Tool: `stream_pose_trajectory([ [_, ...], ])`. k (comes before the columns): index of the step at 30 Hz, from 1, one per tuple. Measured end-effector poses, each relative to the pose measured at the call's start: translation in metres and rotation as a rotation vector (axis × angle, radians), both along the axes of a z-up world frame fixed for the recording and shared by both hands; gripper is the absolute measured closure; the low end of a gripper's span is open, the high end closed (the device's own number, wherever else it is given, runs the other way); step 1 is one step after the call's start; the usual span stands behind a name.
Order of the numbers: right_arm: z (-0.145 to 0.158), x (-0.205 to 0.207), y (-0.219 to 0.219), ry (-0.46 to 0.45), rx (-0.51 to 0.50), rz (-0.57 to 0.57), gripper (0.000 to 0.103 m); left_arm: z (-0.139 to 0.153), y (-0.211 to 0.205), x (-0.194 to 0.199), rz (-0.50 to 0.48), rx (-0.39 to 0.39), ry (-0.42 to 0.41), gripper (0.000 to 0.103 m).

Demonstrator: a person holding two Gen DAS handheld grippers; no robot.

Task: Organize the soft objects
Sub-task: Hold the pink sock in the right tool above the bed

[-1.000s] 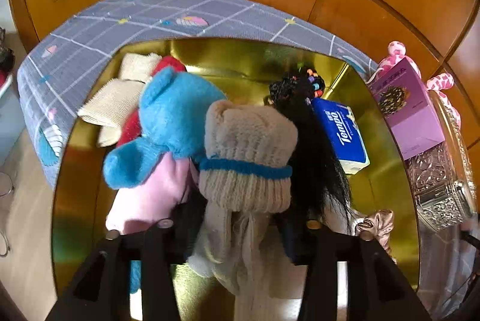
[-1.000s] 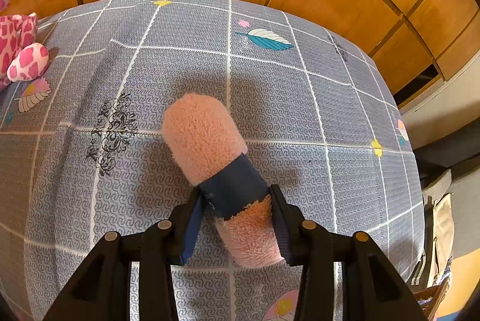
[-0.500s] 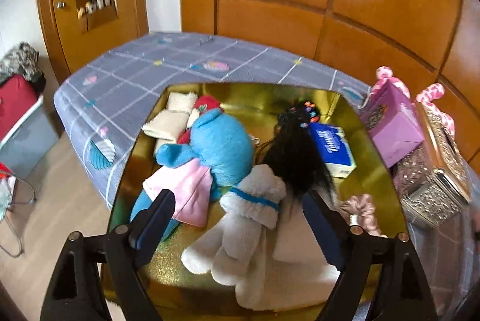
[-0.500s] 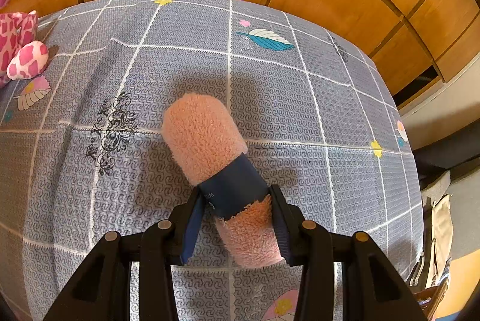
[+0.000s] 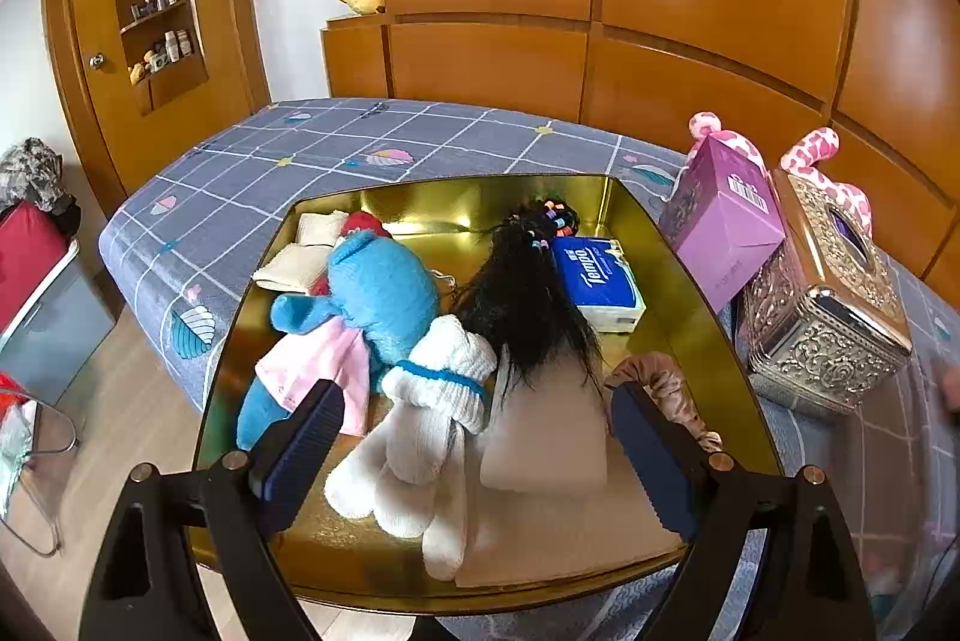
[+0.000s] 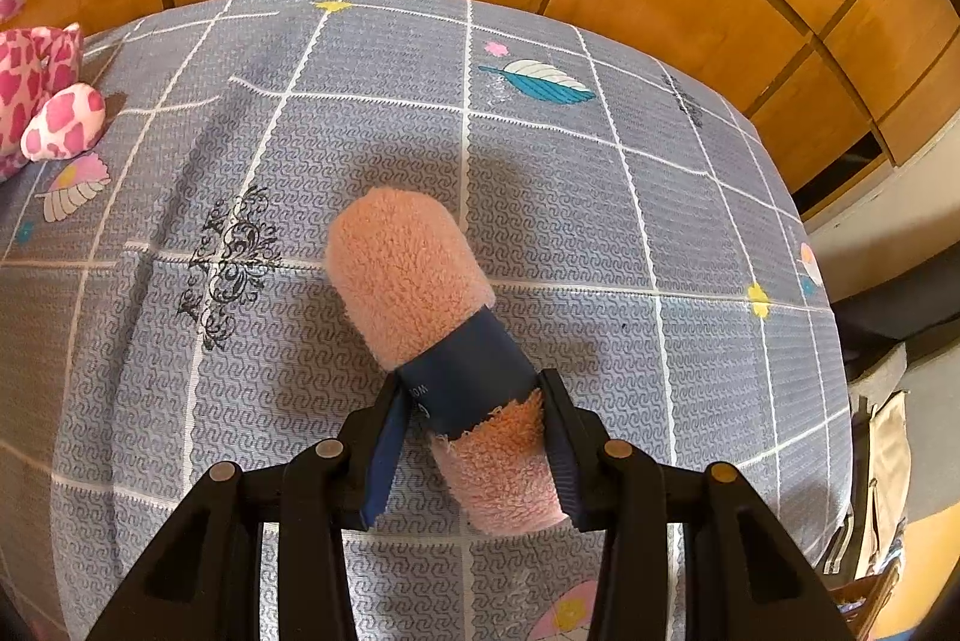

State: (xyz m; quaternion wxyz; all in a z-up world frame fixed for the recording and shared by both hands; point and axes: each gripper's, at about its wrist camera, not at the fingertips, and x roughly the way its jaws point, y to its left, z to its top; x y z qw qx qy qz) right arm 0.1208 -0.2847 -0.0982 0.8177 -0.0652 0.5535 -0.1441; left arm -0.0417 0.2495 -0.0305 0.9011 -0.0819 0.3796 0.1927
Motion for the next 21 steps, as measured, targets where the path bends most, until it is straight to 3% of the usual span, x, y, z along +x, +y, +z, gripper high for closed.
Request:
stream_pose_trajectory([
  [4,0.002,-0.001,-0.001,-0.006,0.013,-0.007,0.061,0.001,-0.003,0.0,-0.013,0.006,-0.001,0.004],
  [14,0.034,-0.008,0.028,-0.118,0.139,0.062,0.062,0.0,-0.004,0.001,-0.026,0.012,0.007,0.002],
  [21,0.043,-0.026,0.058,-0.098,0.348,0.067,0.062,0.001,-0.005,0.001,-0.035,0.01,0.006,0.0],
])
